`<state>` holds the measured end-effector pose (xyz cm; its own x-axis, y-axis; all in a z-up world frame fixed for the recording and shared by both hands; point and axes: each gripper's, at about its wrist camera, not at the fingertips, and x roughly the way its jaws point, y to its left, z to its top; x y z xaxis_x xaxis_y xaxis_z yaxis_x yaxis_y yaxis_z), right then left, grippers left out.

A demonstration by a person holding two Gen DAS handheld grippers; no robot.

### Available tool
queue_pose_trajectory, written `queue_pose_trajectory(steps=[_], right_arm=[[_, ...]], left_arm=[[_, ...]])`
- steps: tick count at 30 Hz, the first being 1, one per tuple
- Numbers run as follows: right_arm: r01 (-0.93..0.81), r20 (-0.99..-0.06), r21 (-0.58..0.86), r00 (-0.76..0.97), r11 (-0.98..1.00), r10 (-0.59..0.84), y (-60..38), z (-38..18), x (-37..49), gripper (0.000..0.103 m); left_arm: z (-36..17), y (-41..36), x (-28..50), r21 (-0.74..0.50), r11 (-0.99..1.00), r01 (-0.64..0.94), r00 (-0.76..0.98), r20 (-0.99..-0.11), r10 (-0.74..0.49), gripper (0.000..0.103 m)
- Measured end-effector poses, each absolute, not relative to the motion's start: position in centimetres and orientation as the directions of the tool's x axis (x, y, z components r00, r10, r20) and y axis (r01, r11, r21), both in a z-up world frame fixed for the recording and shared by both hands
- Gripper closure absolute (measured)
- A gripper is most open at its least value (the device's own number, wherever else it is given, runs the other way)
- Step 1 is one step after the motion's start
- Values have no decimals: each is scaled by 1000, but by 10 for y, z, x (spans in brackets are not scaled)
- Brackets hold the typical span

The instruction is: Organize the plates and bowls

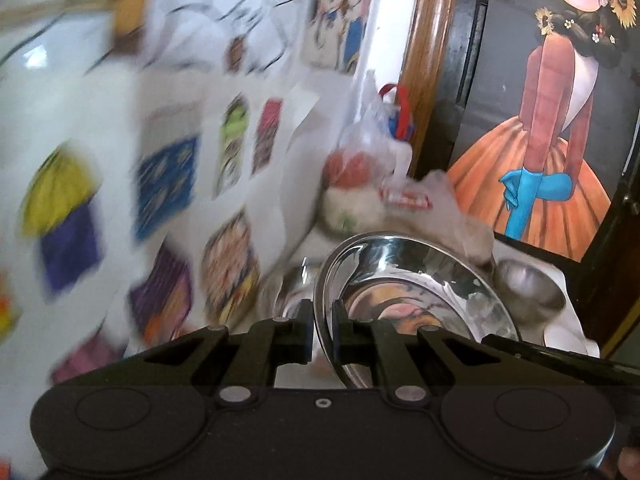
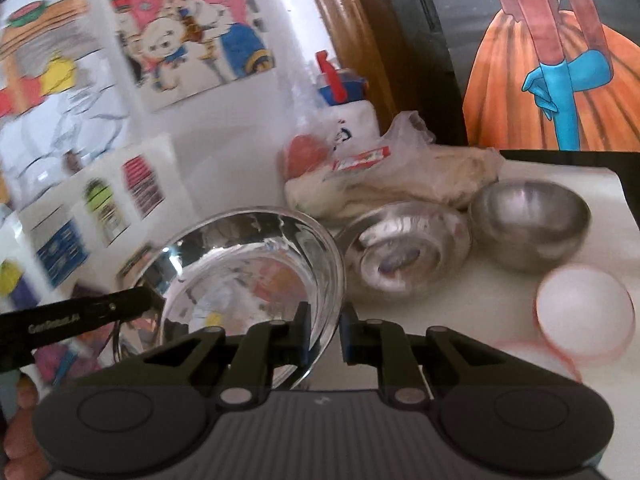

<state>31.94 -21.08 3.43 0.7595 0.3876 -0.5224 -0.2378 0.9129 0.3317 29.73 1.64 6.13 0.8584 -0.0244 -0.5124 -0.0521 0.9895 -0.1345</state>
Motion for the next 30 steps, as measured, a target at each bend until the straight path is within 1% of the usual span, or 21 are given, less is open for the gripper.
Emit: queue_pose_trajectory(steps=[4, 9, 14, 22, 27, 30], right_arm=[[-235, -528, 302, 766, 924, 367, -200, 34, 352, 87], [-258, -551, 288, 743, 922, 380, -184, 26, 381, 87], [-294, -567, 270, 721, 917, 398, -168, 16, 398, 87], [-329, -582, 252, 700, 910, 414, -156, 7, 410, 87], [-346, -597, 256, 678, 903, 429, -155, 0, 411, 88], [-350, -603, 251, 673, 902, 429, -156, 1, 410, 87]], left_arm=[[66, 4, 327, -39, 998, -58, 864, -503, 31, 94], [55, 8, 356, 10, 994, -110, 843, -529, 99, 93], [37, 18, 371, 28, 988, -155, 811, -567, 143, 92], [22, 23, 378, 61, 981, -186, 781, -596, 186, 90], [14, 26, 380, 70, 979, -194, 766, -613, 195, 90], [8, 28, 382, 55, 980, -190, 755, -630, 182, 89]])
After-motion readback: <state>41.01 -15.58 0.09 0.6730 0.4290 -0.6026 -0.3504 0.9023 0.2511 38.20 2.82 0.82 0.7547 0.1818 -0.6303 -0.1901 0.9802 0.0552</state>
